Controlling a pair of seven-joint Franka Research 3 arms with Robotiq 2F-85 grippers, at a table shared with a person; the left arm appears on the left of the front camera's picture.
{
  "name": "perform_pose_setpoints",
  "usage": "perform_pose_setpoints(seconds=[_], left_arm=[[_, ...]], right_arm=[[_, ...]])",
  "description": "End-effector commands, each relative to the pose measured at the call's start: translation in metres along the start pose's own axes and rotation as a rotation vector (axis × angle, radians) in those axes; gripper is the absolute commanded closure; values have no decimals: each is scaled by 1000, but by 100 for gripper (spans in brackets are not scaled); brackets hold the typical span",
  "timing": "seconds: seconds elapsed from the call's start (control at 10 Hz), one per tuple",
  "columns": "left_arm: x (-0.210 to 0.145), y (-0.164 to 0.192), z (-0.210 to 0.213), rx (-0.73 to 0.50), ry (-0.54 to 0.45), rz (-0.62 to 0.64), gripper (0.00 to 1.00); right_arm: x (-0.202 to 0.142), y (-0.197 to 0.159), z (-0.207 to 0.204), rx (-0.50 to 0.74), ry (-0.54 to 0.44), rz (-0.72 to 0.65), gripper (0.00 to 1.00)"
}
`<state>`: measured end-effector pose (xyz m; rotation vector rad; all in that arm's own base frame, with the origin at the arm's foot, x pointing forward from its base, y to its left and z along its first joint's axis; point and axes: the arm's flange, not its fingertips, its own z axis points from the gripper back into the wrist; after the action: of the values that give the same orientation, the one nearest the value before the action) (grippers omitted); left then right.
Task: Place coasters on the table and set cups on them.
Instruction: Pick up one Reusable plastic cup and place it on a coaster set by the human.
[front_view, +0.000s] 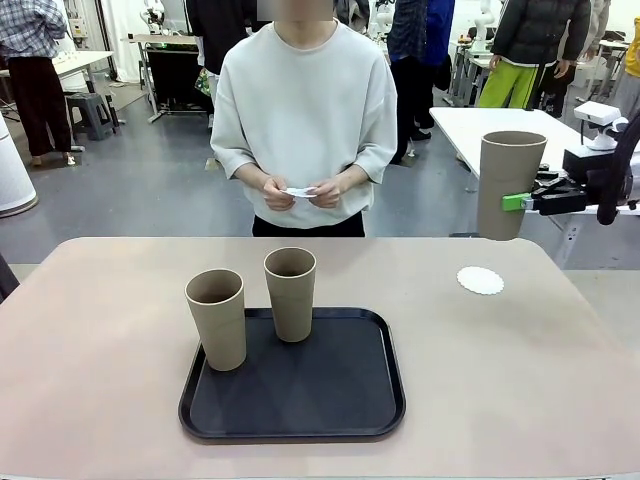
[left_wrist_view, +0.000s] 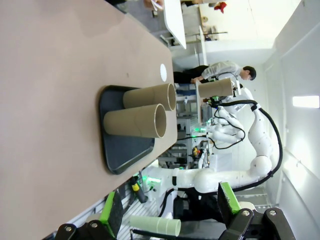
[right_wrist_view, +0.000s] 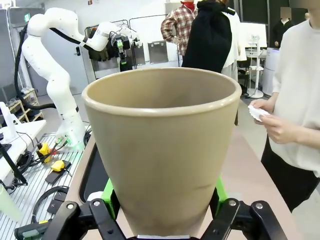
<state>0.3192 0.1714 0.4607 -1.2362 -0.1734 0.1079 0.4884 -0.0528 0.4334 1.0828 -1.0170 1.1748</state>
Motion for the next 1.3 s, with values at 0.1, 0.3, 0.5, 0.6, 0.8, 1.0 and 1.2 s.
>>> perform_pose_setpoints(seconds=[0.1,0.3,0.5,0.6,0.8,1.0,1.2], left_arm=[[-1,-2,1,-13,-4,-8,0],[-1,-2,1,-13,-4,-8,0],[-1,-2,1,-13,-4,-8,0],[-1,-2,1,-13,-4,-8,0],[-1,-2,1,-13,-4,-8,0],[-1,-2,1,-13,-4,-8,0],[-1,-2,1,-13,-4,-8,0]], right_arm=[[-14,-43,17,233,-1,-36,17],[-31,-86,37,271,-37,7,17],[-50,-106,49,238,-112,74,17],[-61,-115,53,164,-128,112,17],[-79,-123,56,95,-135,147,17],[-96,-128,55,72,-125,124,17],[-113,-139,54,66,-102,52,17]])
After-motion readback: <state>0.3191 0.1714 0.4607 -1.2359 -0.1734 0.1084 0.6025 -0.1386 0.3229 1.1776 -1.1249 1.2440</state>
